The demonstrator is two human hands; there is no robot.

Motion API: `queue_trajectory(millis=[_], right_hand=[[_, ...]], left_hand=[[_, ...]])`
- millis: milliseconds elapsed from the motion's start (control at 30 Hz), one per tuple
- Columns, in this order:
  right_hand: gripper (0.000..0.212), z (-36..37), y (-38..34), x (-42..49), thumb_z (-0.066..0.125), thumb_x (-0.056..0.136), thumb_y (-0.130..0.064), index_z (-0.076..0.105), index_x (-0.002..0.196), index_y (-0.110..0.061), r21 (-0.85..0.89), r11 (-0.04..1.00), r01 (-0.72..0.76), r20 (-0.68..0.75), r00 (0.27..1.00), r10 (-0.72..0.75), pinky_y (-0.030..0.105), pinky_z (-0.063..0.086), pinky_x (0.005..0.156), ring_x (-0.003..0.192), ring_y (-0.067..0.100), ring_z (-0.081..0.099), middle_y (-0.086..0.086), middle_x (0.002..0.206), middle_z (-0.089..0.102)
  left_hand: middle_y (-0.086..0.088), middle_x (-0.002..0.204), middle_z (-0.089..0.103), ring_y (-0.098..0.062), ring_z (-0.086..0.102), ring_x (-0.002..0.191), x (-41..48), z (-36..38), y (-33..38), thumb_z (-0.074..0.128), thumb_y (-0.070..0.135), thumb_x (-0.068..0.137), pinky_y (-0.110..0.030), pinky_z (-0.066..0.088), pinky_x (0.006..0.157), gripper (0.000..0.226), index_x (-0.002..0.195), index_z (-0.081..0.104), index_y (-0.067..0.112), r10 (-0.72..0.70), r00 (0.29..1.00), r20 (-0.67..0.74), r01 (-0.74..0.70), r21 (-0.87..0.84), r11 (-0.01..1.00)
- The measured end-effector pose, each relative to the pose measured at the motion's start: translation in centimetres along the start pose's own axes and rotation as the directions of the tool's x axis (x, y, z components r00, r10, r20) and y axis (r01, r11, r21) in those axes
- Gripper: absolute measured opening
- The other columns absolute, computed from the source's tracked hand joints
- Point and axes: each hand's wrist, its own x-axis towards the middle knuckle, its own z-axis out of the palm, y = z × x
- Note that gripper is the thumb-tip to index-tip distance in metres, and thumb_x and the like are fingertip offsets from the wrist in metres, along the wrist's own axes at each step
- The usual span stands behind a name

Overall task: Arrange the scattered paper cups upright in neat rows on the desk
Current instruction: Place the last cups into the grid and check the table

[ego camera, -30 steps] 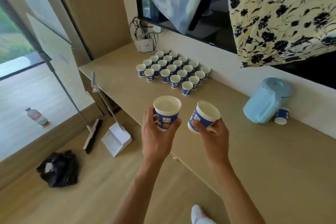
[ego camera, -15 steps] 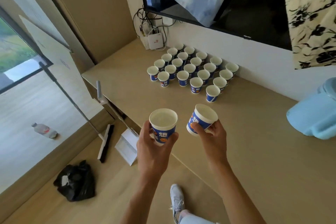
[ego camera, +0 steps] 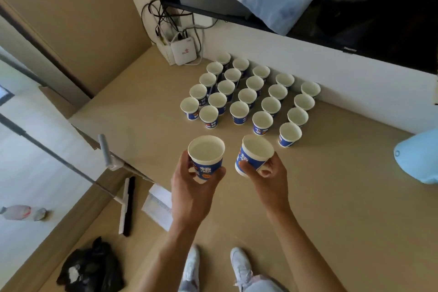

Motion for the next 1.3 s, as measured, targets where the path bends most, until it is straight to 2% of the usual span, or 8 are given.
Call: queue_trajectory(millis=[100,200,333,500,633,1000,1167,1300], right_hand=[[0.059,1.9,1.0,1.3,0.085,0.066,-0.045,0.064,0.119,-0.031,-0.051,0.999,0.008,-0.06,0.998,-0.011,0.027,0.049,0.093,0.105,0.007,0.066,-0.016,0.109,0.072],[0.054,4.0,2.8,2.7,0.089,0.073,-0.027,0.062,0.119,-0.025,-0.103,0.995,-0.003,-0.149,0.989,-0.013,0.016,0.046,0.091,0.104,0.005,0.064,-0.018,0.104,0.07],[0.054,6.9,6.0,4.8,0.089,0.074,-0.02,0.06,0.118,-0.023,-0.171,0.985,-0.023,-0.22,0.975,-0.016,0.005,0.041,0.083,0.101,0.003,0.063,-0.017,0.099,0.068],[0.059,9.7,10.3,9.0,0.088,0.073,-0.021,0.058,0.124,-0.025,-0.226,0.974,-0.015,-0.261,0.964,-0.046,0.015,0.046,0.091,0.11,0.009,0.063,-0.009,0.114,0.068],[0.064,11.2,12.8,12.5,0.087,0.069,-0.029,0.058,0.126,-0.027,-0.265,0.963,0.053,-0.269,0.955,-0.127,0.004,0.043,0.084,0.109,0.004,0.062,-0.01,0.117,0.067],[0.058,12.3,16.3,16.7,0.087,0.069,-0.026,0.06,0.12,-0.03,-0.337,0.925,0.176,-0.278,0.92,-0.277,0.006,0.046,0.079,0.105,-0.001,0.065,-0.015,0.113,0.069],[0.055,12.5,16.4,17.1,0.085,0.069,-0.022,0.06,0.117,-0.028,-0.35,0.913,0.208,-0.294,0.901,-0.318,0.003,0.042,0.078,0.101,-0.006,0.064,-0.021,0.108,0.069],[0.058,12.7,16.5,17.1,0.086,0.069,-0.022,0.058,0.12,-0.03,-0.348,0.912,0.219,-0.309,0.891,-0.332,-0.001,0.04,0.078,0.102,-0.013,0.061,-0.028,0.11,0.068]], left_hand=[[0.027,0.101,0.069,0.001,0.065,0.094,3.0,0.3,-2.2,0.089,0.023,0.072,-0.013,0.05,0.076,0.055,0.113,0.06,0.045,-0.018,0.994,0.106,0.018,0.003,1.0],[0.02,0.102,0.071,-0.005,0.067,0.095,6.2,0.4,-4.9,0.089,0.021,0.072,-0.028,0.055,0.084,0.057,0.12,0.061,0.035,-0.047,0.979,0.199,0.046,0.01,0.999],[0.024,0.104,0.07,0.0,0.067,0.095,9.7,0.3,-8.2,0.09,0.027,0.071,-0.028,0.054,0.078,0.06,0.116,0.056,0.049,-0.058,0.961,0.269,0.054,0.02,0.998],[0.033,0.104,0.066,0.011,0.064,0.097,12.8,0.7,-11.9,0.081,0.048,0.062,-0.02,0.045,0.07,0.058,0.108,0.049,0.061,-0.025,0.945,0.327,0.017,0.027,0.999],[0.03,0.103,0.068,0.01,0.065,0.097,14.3,1.2,-14.7,0.089,0.044,0.064,-0.019,0.044,0.07,0.059,0.11,0.053,0.055,0.018,0.936,0.352,-0.022,0.006,1.0],[0.028,0.106,0.071,0.008,0.067,0.101,17.3,3.2,-19.1,0.076,0.054,0.056,-0.008,0.049,0.077,0.061,0.114,0.058,0.053,0.137,0.909,0.393,-0.116,-0.076,0.99],[0.026,0.107,0.072,0.003,0.069,0.101,17.3,3.1,-19.8,0.077,0.055,0.053,-0.034,0.052,0.08,0.066,0.117,0.058,0.053,0.145,0.91,0.388,-0.118,-0.093,0.989],[0.024,0.103,0.073,0.002,0.071,0.096,17.2,3.2,-20.1,0.078,0.054,0.051,-0.029,0.055,0.078,0.066,0.115,0.059,0.054,0.162,0.911,0.378,-0.136,-0.095,0.986]])
